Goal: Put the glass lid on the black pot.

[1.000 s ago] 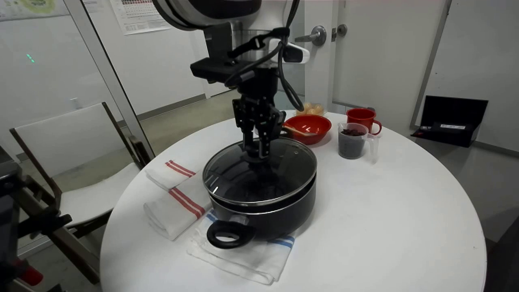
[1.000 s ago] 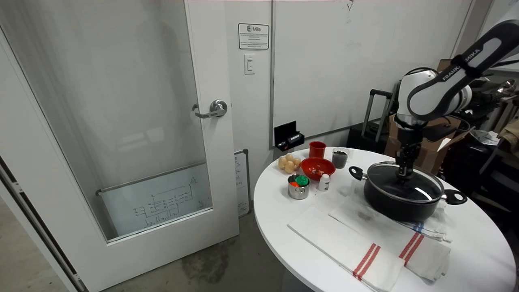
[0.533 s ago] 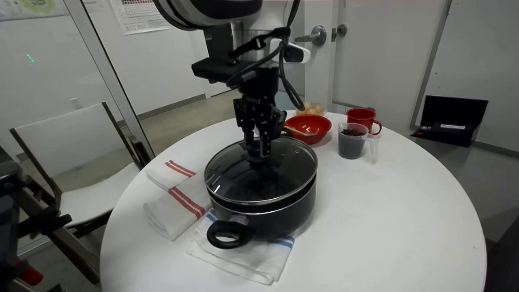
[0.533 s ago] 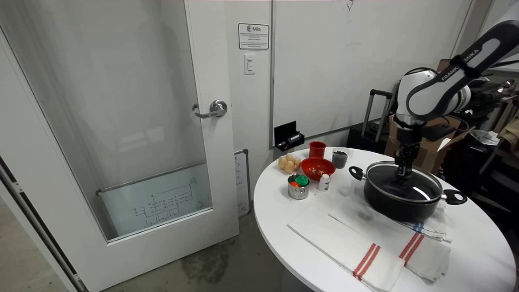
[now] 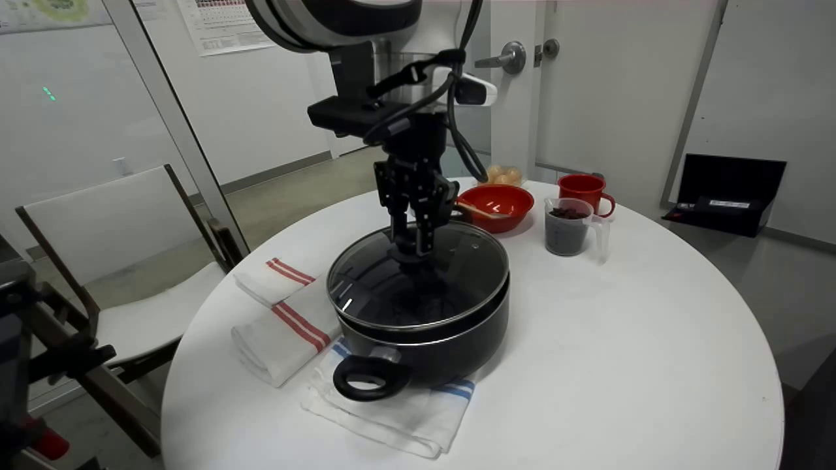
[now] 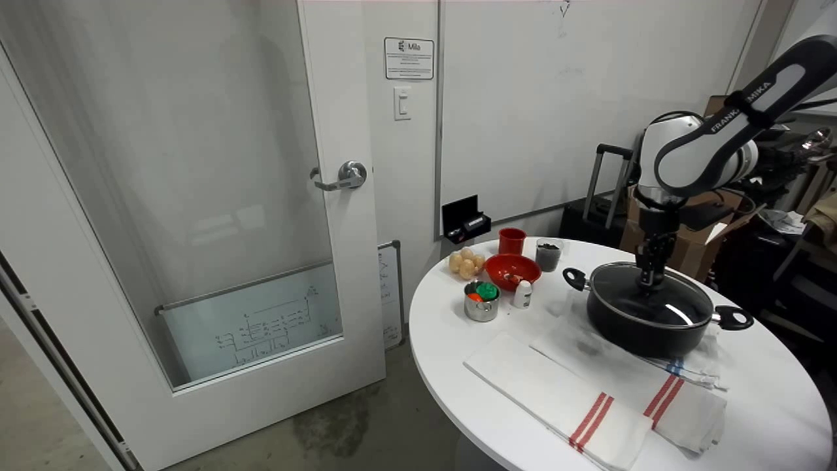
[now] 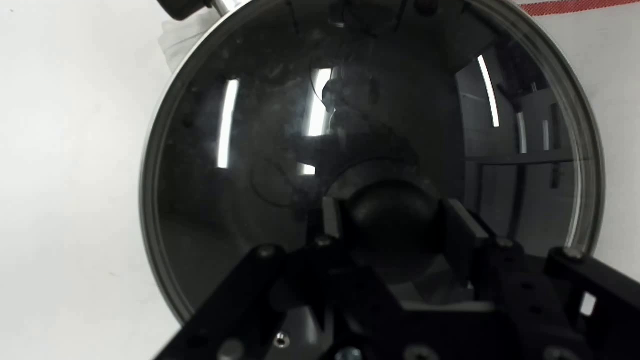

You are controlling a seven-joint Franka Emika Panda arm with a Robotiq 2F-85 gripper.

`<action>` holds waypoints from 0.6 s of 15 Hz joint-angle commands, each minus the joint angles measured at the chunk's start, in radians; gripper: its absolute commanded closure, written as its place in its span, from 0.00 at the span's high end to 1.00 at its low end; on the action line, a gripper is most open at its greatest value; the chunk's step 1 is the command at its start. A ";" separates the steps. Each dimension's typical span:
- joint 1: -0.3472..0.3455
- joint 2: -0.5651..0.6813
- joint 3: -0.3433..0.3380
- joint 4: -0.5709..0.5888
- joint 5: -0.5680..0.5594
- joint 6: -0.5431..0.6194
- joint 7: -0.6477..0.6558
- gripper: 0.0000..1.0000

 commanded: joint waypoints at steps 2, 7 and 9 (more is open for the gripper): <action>-0.022 0.002 0.003 0.001 0.016 0.010 -0.013 0.25; -0.062 0.002 0.026 -0.003 0.064 0.017 -0.036 0.25; -0.083 0.005 0.038 -0.002 0.089 0.020 -0.049 0.25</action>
